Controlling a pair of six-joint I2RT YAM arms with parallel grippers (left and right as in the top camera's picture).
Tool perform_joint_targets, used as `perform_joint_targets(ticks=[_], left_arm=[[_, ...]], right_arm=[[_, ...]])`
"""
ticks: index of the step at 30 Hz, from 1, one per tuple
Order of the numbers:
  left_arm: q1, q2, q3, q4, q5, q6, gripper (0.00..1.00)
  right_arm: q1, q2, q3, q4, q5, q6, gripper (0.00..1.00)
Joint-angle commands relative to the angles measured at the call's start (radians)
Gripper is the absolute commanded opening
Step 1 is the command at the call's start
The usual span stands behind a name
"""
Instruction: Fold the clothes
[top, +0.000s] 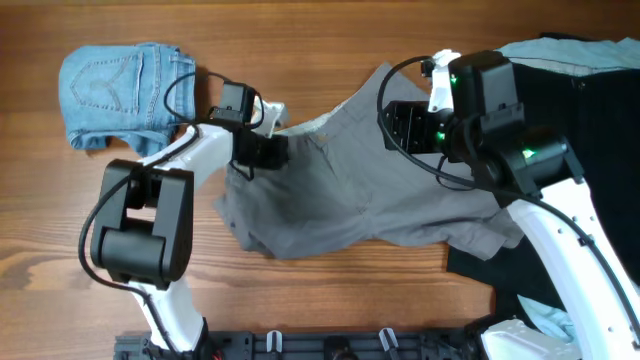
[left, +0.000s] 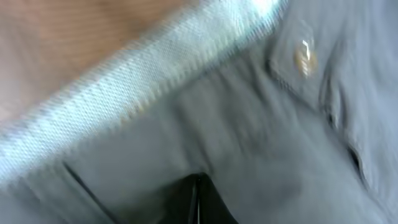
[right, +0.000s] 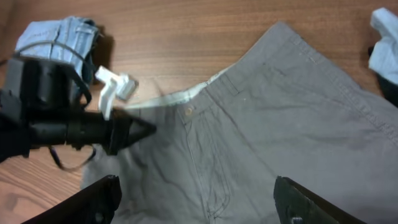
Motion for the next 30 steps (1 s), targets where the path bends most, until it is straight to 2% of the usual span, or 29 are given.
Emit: perform_joint_targets(ticks=[1, 4, 6, 10, 15, 17, 18, 19, 22, 23, 24, 26, 30], left_arm=[[0.096, 0.146, -0.018, 0.097, -0.334, -0.199, 0.04], [0.249, 0.146, -0.007, 0.200, -0.337, -0.321, 0.04], [0.362, 0.144, 0.046, 0.214, -0.248, -0.327, 0.04], [0.502, 0.131, 0.172, 0.151, -0.068, -0.327, 0.04], [0.525, 0.043, 0.206, 0.124, 0.037, -0.311, 0.04], [0.513, -0.033, 0.206, 0.108, 0.068, -0.282, 0.08], [0.504, -0.071, 0.206, 0.092, 0.067, -0.280, 0.09], [0.490, -0.117, 0.206, 0.061, 0.068, -0.261, 0.10], [0.446, -0.209, 0.206, -0.031, 0.067, -0.197, 0.16], [0.417, -0.238, 0.206, -0.079, 0.066, -0.153, 0.21], [0.380, -0.248, 0.206, -0.126, 0.060, -0.109, 0.26], [0.346, -0.247, 0.206, -0.172, 0.029, -0.092, 0.27], [0.279, -0.243, 0.206, -0.250, -0.050, -0.033, 0.30]], right_arm=[[-0.002, 0.044, 0.008, -0.010, -0.001, 0.011, 0.84], [-0.002, 0.082, -0.018, -0.014, -0.001, 0.011, 0.84], [-0.002, 0.113, -0.040, -0.021, -0.001, 0.012, 0.84], [-0.002, 0.194, -0.043, -0.035, -0.002, 0.039, 0.84], [0.000, 0.313, -0.043, -0.043, -0.017, 0.061, 0.84], [0.000, 0.380, -0.043, -0.055, -0.015, 0.085, 0.80], [0.000, 0.412, -0.043, -0.056, -0.013, 0.089, 0.73], [0.000, 0.454, -0.043, -0.054, -0.013, 0.090, 0.47], [0.000, 0.559, -0.043, -0.034, -0.012, 0.123, 0.10], [-0.002, 0.620, -0.043, -0.001, 0.001, 0.135, 0.05], [-0.009, 0.685, -0.043, 0.033, 0.040, 0.180, 0.04], [-0.027, 0.748, -0.043, 0.074, 0.069, 0.217, 0.04], [-0.158, 0.890, -0.042, 0.248, 0.152, 0.335, 0.04]])
